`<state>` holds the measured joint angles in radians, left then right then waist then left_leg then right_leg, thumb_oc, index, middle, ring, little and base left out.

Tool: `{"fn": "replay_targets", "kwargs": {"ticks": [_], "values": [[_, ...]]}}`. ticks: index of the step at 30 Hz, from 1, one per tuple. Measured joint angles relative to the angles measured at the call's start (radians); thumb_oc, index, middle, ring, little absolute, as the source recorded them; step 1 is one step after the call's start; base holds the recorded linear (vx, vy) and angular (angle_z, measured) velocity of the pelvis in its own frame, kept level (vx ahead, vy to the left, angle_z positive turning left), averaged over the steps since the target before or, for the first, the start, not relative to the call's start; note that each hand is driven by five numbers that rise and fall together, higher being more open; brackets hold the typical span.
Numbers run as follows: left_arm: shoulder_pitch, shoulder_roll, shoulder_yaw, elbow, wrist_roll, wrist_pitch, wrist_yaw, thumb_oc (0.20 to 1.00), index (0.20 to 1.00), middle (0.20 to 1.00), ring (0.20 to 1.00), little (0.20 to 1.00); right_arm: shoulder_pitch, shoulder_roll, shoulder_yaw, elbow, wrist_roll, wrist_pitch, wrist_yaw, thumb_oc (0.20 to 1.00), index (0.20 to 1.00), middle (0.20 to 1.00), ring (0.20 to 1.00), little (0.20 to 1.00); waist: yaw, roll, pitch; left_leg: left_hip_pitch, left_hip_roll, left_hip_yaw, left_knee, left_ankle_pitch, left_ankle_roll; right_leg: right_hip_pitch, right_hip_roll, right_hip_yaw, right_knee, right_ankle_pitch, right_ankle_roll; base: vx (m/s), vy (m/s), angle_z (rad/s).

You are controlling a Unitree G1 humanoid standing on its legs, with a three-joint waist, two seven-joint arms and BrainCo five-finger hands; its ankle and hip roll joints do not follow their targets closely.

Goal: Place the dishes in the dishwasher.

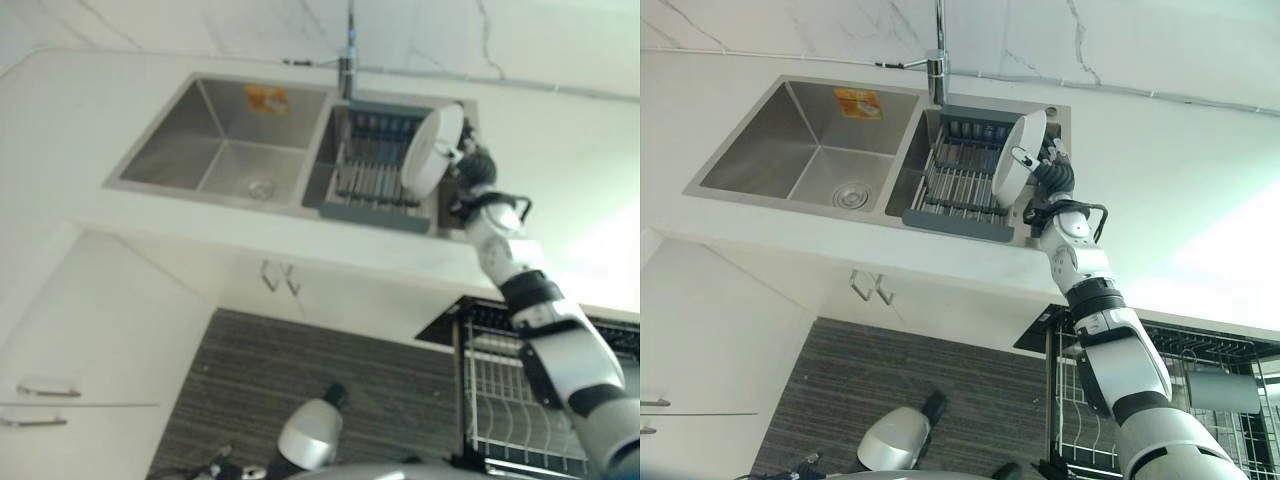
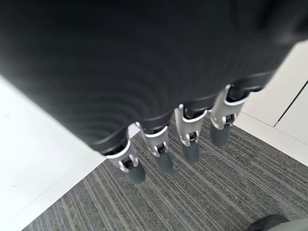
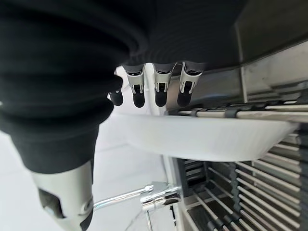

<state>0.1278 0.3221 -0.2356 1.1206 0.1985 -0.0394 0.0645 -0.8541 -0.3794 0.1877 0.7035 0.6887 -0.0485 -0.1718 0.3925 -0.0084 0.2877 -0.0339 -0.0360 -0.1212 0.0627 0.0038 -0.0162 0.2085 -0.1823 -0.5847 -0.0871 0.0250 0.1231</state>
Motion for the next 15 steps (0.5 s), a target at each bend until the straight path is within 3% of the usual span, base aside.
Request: {"fn": "replay_targets", "kwargs": {"ticks": [15], "values": [[-0.003,0.000,-0.007,-0.001,-0.004,-0.001,0.011,1.000,1.000,1.000,1.000,1.000,-0.052,0.000,0.000,0.074,0.002,0.014,-0.019,1.000,1.000,1.000,1.000,1.000,0.001,0.024,0.045,-0.013,-0.004,-0.011,-0.002,0.001,0.001,-0.009,-0.001,-0.005,0.000,-0.001,0.001,0.00,0.008,0.02]]}}
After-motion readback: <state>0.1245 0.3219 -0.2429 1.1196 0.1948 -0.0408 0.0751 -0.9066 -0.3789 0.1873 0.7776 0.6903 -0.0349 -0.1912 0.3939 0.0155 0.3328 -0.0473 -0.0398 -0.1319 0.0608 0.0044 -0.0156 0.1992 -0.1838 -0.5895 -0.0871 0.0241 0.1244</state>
